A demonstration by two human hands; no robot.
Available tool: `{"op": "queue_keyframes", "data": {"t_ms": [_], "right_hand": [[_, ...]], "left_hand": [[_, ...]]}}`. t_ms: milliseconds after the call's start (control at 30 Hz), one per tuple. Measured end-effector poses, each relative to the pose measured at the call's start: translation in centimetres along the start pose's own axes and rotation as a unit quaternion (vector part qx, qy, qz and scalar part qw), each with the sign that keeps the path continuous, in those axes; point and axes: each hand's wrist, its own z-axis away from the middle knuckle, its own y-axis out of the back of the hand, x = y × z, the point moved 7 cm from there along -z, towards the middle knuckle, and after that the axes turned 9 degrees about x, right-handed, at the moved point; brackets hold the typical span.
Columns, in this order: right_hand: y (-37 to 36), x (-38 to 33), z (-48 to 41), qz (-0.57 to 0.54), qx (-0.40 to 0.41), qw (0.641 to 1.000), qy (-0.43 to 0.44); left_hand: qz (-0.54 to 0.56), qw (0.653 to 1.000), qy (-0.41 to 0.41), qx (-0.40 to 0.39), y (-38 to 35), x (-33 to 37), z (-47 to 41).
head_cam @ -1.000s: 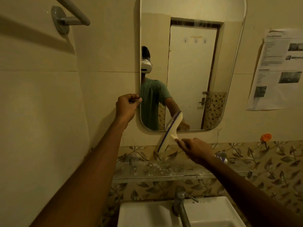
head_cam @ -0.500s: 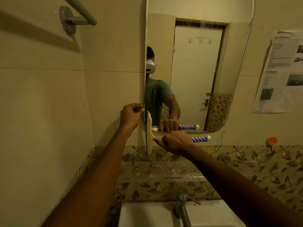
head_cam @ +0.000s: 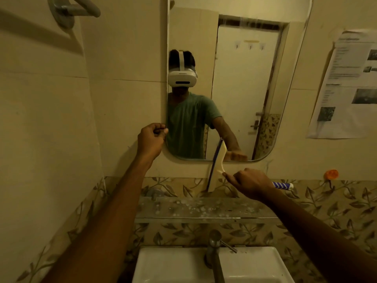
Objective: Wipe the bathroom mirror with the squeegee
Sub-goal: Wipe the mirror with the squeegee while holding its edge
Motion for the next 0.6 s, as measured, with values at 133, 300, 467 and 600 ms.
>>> {"op": "queue_keyframes", "data": {"t_ms": [133, 300, 467, 600], "right_hand": [[-0.1, -1.3, -0.5, -0.030, -0.004, 0.999, 0.017], [1.2, -7.1, -3.3, -0.043, 0.014, 0.994, 0.101], [1.9, -5.8, -3.8, -0.021, 0.035, 0.992, 0.116], [1.4, 0.2, -2.2, -0.030, 0.000, 0.998, 0.063]], "left_hand": [[0.018, 0.999, 0.015, 0.022, 0.2, -0.5, 0.9], [0.043, 0.997, 0.036, 0.045, -0.3, -2.0, 2.2], [0.031, 0.997, 0.034, 0.057, -0.6, -2.3, 1.7], [0.034, 0.996, 0.040, 0.067, -0.6, -2.8, 1.4]]}}
